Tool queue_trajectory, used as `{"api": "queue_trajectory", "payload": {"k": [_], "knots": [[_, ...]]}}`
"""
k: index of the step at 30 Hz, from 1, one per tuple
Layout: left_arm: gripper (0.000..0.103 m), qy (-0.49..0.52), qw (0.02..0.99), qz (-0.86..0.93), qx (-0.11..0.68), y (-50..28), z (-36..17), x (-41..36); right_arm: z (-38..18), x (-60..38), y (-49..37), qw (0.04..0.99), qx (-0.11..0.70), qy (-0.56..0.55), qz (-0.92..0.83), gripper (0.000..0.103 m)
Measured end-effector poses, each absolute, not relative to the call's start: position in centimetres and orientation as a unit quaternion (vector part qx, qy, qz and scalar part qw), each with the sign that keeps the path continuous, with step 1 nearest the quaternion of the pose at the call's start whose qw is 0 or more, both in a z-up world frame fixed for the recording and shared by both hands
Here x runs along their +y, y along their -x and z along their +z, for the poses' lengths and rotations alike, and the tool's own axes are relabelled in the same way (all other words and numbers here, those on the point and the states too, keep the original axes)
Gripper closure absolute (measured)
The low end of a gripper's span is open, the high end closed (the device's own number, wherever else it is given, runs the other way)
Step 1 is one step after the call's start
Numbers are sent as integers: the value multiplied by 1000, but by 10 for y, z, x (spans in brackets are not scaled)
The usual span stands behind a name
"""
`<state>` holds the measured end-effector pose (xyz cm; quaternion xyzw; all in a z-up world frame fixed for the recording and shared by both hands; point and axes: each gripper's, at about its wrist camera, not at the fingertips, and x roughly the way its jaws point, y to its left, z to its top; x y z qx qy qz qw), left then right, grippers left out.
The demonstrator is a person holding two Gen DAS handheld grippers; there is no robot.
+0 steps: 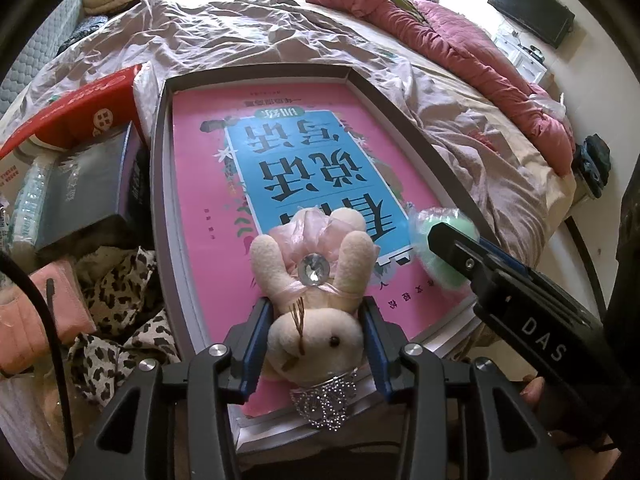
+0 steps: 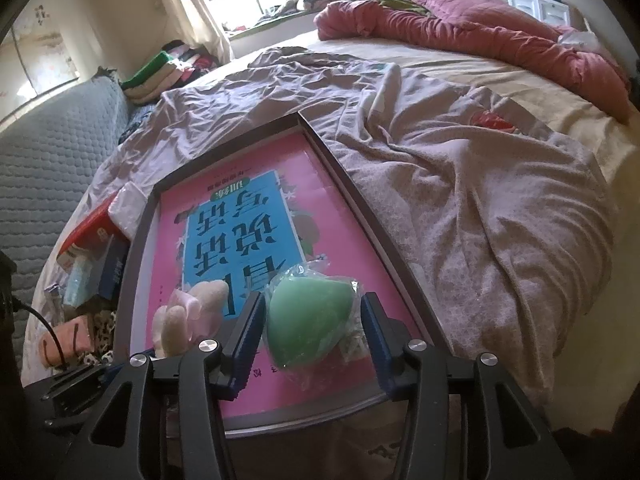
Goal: Organize soft objects
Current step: 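Lower the bunny onto the tray with the left tool while the right tool releases the sponge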
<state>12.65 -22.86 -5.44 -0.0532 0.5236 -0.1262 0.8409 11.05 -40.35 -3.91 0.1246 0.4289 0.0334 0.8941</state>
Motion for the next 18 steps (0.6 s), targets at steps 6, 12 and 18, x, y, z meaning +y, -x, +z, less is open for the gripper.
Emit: {"api": "queue_trajectory", "payload": {"k": [6,12,18], "knots": [[56,56,846,-127,515,-126,-47,-226,-37,-407,-109,895,425,-128,31,46],[46,66,848,-134,508,-123,-42,-222,-36,-409,-107,895,423,-137,27,44],[42,65,852,-132,502,-121,-36,-220,-33,-415,-104,896,417,-151,20,43]]}}
